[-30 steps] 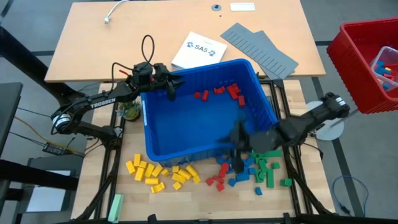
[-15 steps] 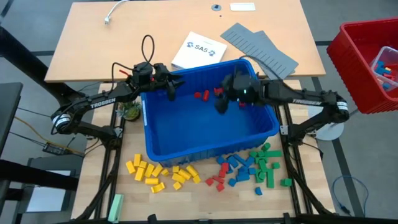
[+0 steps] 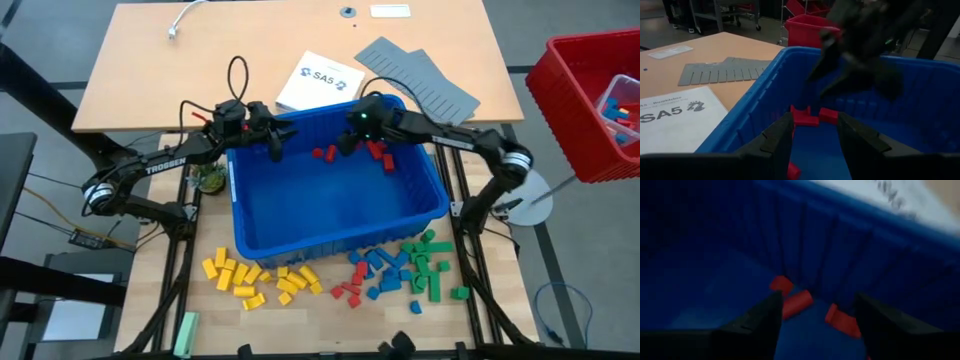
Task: Sort blocks
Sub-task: Remove the red block from the blue bin
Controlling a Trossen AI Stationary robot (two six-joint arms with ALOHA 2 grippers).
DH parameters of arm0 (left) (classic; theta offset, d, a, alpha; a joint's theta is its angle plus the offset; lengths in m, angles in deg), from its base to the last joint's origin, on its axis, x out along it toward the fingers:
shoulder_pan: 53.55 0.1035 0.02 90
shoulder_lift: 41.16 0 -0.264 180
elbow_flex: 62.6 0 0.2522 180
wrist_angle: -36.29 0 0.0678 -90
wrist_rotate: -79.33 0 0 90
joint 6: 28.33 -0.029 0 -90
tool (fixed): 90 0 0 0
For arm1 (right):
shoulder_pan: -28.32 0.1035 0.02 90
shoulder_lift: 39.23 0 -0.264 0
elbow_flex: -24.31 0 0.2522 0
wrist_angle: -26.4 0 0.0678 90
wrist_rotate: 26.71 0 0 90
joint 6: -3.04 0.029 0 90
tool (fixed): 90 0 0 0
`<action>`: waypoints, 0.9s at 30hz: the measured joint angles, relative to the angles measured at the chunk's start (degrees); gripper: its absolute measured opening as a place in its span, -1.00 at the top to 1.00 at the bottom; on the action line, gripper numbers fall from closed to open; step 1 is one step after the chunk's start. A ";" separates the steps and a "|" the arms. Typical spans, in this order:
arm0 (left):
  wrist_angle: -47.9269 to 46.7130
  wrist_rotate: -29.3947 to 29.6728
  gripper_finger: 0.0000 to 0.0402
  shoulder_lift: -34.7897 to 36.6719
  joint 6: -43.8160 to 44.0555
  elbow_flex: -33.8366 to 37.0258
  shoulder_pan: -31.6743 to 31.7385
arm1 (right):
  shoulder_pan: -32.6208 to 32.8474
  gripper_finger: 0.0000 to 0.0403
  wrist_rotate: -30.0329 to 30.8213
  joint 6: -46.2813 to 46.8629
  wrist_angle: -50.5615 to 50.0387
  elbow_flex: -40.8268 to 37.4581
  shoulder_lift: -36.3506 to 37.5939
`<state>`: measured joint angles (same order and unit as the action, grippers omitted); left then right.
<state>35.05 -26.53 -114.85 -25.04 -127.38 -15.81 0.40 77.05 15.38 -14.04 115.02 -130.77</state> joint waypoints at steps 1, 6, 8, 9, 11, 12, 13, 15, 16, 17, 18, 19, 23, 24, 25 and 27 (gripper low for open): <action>0.06 0.00 0.19 0.00 0.00 0.00 0.02 | -0.82 -0.14 -1.23 0.60 0.41 0.00 -1.35; 0.07 0.00 0.19 0.00 0.00 0.00 0.01 | -3.80 -0.08 -5.18 4.29 2.11 0.00 -7.97; 0.03 0.00 0.19 0.00 0.00 0.00 0.00 | -5.09 -0.05 -6.15 5.02 2.92 0.00 -10.19; 0.07 0.00 0.19 0.00 0.00 0.00 0.00 | -5.61 -0.04 -6.50 5.51 3.02 0.00 -11.30; 0.06 0.00 0.19 0.00 0.00 0.00 0.01 | -6.57 -0.03 -7.13 6.07 3.99 0.00 -13.54; 0.06 0.00 0.19 0.00 0.00 0.00 0.02 | -6.93 -0.02 -7.54 6.10 4.48 0.00 -14.55; 0.08 0.00 0.19 0.00 0.00 0.00 0.02 | -7.21 -0.01 -7.87 6.24 4.64 0.00 -15.55; 0.04 0.00 0.19 0.00 0.00 0.00 0.01 | -7.70 0.00 -7.98 6.25 4.80 0.00 -17.53; 0.05 0.00 0.19 -0.01 0.00 0.00 0.00 | -7.86 0.01 -8.01 6.25 4.81 0.00 -18.51; 0.07 -0.01 0.19 0.00 0.00 0.00 0.00 | -8.02 0.02 -8.00 6.23 5.04 0.00 -19.36; 0.07 0.00 0.19 0.00 -0.01 0.00 0.02 | -8.20 0.02 -8.00 6.23 5.61 0.00 -20.16; 0.06 0.00 0.19 0.00 0.00 0.00 0.02 | -8.34 0.03 -8.02 6.17 6.03 0.00 -20.91; 0.06 -0.01 0.19 0.00 0.00 0.00 0.00 | -8.47 0.06 -8.24 6.81 8.19 0.00 -23.20; 0.04 0.00 0.19 0.00 0.00 0.00 0.01 | -8.50 0.07 -8.26 6.80 8.65 0.00 -23.58; 0.08 -0.01 0.19 0.00 0.00 0.00 0.01 | -8.52 0.08 -8.24 6.77 9.02 0.00 -23.96; 0.10 0.00 0.19 0.00 0.00 0.00 0.02 | -8.50 0.10 -7.97 6.60 9.50 0.00 -24.71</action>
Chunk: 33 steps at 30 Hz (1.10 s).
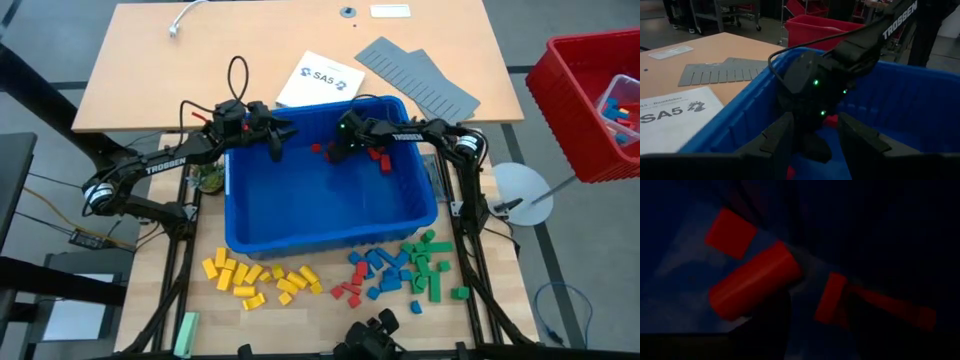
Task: Sort blocks
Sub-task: Remove the red block from the blue bin
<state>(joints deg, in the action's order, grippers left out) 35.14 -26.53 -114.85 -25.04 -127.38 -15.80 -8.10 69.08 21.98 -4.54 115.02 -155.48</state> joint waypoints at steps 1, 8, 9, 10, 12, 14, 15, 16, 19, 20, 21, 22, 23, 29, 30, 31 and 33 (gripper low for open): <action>0.10 0.05 0.19 0.00 0.00 0.00 0.00 | 0.04 0.11 0.25 -0.07 0.35 0.00 -0.53; 1.49 0.44 0.19 0.00 -0.01 0.00 -0.01 | 0.03 0.28 4.60 0.37 1.39 0.09 -1.70; 1.42 0.42 0.19 0.00 0.00 0.00 -0.01 | 0.06 0.32 5.09 0.23 1.37 0.09 -1.70; 1.45 0.42 0.19 0.00 0.00 0.00 0.00 | 0.01 0.36 5.15 -0.12 1.34 0.09 -1.70; 1.39 0.42 0.19 0.00 0.00 0.00 0.00 | -0.03 0.47 5.11 -0.70 1.17 0.09 -1.70; 1.43 0.44 0.19 0.00 0.00 0.00 -0.01 | -0.03 0.62 4.99 -1.49 0.82 0.15 -1.66; 1.43 0.44 0.19 0.00 0.00 0.00 0.00 | 0.04 0.69 4.91 -1.96 0.65 0.21 -1.56; 1.43 0.44 0.19 0.00 0.00 0.00 0.00 | 0.18 0.76 4.78 -2.61 0.28 0.22 -1.47; 1.42 0.44 0.19 0.00 0.00 0.00 -0.02 | 0.78 0.89 4.94 -4.26 -0.59 0.19 -0.94; 1.43 0.44 0.19 0.00 0.00 0.00 0.00 | 0.92 0.90 4.70 -4.93 -0.83 0.13 -0.64; 1.43 0.43 0.19 -0.01 0.00 0.00 0.00 | 1.14 0.90 4.47 -5.45 -1.00 0.04 -0.25; 1.41 0.43 0.19 -0.01 0.00 0.00 0.00 | 1.45 0.91 4.31 -5.87 -1.27 -0.06 0.25; 1.41 0.42 0.19 0.00 0.00 0.00 -0.01 | 1.69 0.92 3.79 -6.23 -1.42 -0.13 0.89; 1.41 0.42 0.19 0.00 0.00 0.00 -0.02 | 3.10 0.94 -1.05 -7.55 -1.37 -0.11 5.91; 1.41 0.42 0.19 0.00 0.00 0.00 -0.01 | 3.27 0.94 -2.46 -7.49 -1.74 -0.11 6.59; 1.42 0.42 0.19 0.00 0.00 0.00 0.00 | 3.50 0.94 -3.71 -7.50 -1.98 -0.11 7.17; 1.47 0.42 0.19 -0.01 0.00 0.00 -0.02 | 4.16 0.94 -5.81 -7.75 -1.94 -0.11 8.73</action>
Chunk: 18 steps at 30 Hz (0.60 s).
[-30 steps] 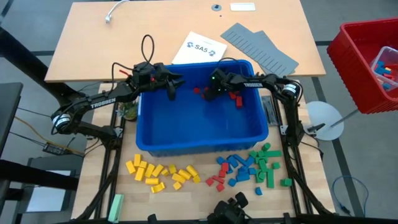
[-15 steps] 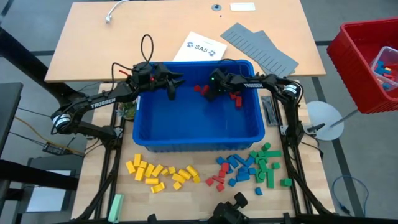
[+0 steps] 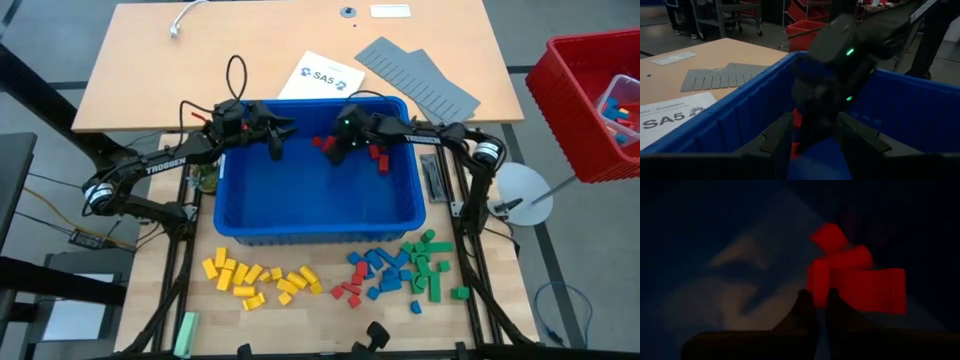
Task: Sort blocks
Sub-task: Remove the red block from the blue bin
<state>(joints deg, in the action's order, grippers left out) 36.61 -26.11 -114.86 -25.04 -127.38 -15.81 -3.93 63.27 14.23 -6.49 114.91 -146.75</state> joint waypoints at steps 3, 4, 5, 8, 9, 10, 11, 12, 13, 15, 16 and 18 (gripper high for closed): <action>0.04 0.00 0.19 0.01 0.00 0.00 0.02 | 0.90 0.94 -1.46 -0.86 0.39 0.00 2.26; 0.14 0.00 0.19 0.01 0.00 0.00 0.02 | 1.12 0.94 -1.59 -0.93 0.52 0.00 2.80; 0.15 -0.02 0.19 0.01 0.00 0.00 0.00 | 1.25 0.94 -1.51 -1.01 0.49 0.00 3.28; 0.19 0.00 0.19 0.01 0.00 0.00 0.02 | 1.45 0.94 -1.30 -1.67 1.62 0.02 4.70; 0.26 0.00 0.19 0.01 0.00 0.00 0.00 | 1.45 0.94 -1.43 -1.80 1.76 0.02 5.13; 0.31 0.00 0.19 0.01 0.00 0.00 0.00 | 1.45 0.94 -1.85 -2.12 1.80 0.02 5.50; 0.30 0.00 0.19 0.00 0.00 0.00 0.01 | 1.47 0.94 -2.41 -2.77 1.77 0.02 5.76; 0.31 0.00 0.19 0.01 0.00 0.00 0.00 | 1.47 0.94 -2.78 -3.46 1.73 0.02 6.04; 0.33 0.00 0.19 0.01 0.00 0.00 0.00 | 1.47 0.94 -2.85 -3.79 1.73 0.02 6.31; 0.33 0.00 0.19 0.01 0.00 0.00 0.02 | 1.49 0.94 -2.92 -3.74 2.00 0.05 6.62; 0.33 0.00 0.19 0.01 0.00 0.00 0.02 | 1.49 0.94 -3.09 -3.44 2.17 0.09 6.64; 0.36 -0.01 0.19 -0.01 0.00 0.00 0.00 | 1.87 0.94 -3.22 -3.33 1.69 0.09 6.61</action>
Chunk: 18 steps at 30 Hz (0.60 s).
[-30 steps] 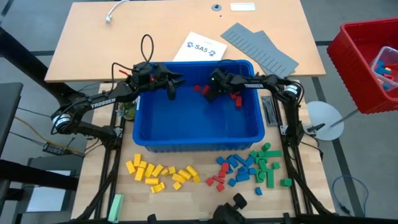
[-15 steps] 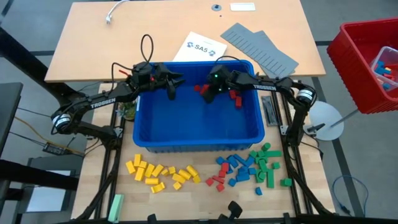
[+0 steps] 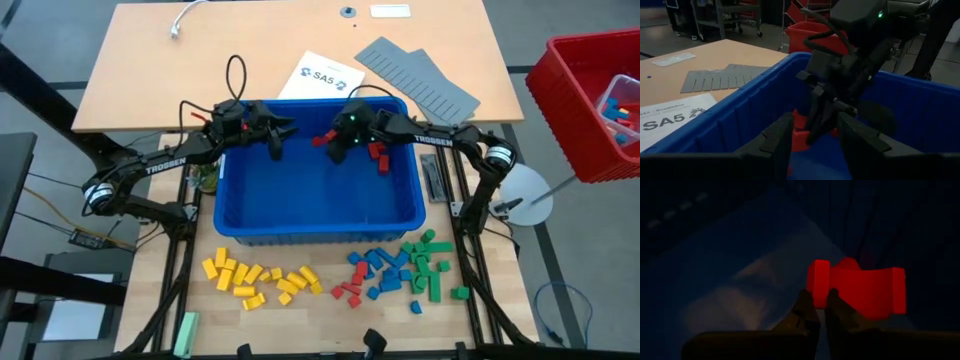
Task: Sort blocks
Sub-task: Remove the red block from the blue bin
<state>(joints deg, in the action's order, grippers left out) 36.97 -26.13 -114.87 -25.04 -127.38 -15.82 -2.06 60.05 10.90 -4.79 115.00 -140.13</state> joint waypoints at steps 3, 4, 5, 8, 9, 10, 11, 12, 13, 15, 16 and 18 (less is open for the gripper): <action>0.00 0.01 0.19 0.02 0.00 0.00 0.00 | 1.51 0.94 0.20 -0.04 0.09 0.00 0.00; 0.01 0.01 0.19 0.02 0.00 0.00 0.00 | 2.24 0.94 0.20 -0.04 0.15 0.00 0.00; 0.01 0.01 0.19 0.02 0.00 0.00 0.02 | 2.97 0.94 0.15 -0.04 0.10 0.00 0.00; 0.01 -0.01 0.19 0.02 0.00 0.00 0.00 | 5.23 0.92 0.05 -0.04 0.09 0.00 0.00; 0.03 0.00 0.19 0.02 0.00 0.00 0.01 | 6.02 0.92 0.54 -0.07 0.02 0.00 0.00; 0.02 0.01 0.19 0.01 0.00 0.00 0.00 | 6.84 0.92 1.44 -0.10 -0.08 0.00 0.00; 0.01 0.01 0.19 0.02 0.00 0.00 0.00 | 7.60 0.94 2.43 -0.31 -0.22 0.00 0.00; 0.03 0.01 0.19 0.02 0.00 0.00 0.02 | 8.32 0.94 3.46 -0.48 -0.42 0.00 0.00; 0.03 0.01 0.19 0.02 0.00 0.00 0.01 | 8.94 0.95 4.44 -0.50 -0.53 0.00 0.00; 0.02 0.01 0.19 0.02 0.00 0.00 0.00 | 9.89 0.95 5.74 -0.55 -0.55 0.00 0.00; 0.03 0.01 0.19 0.02 0.00 0.00 0.00 | 10.27 0.95 6.27 -0.32 -0.52 0.00 0.00; 0.03 0.00 0.19 0.00 0.00 0.00 0.01 | 10.88 0.94 7.18 -0.02 -0.57 0.00 0.00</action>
<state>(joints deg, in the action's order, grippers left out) 37.01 -26.12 -114.87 -25.04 -127.38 -15.80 8.82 67.23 10.88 -5.36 115.00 -140.13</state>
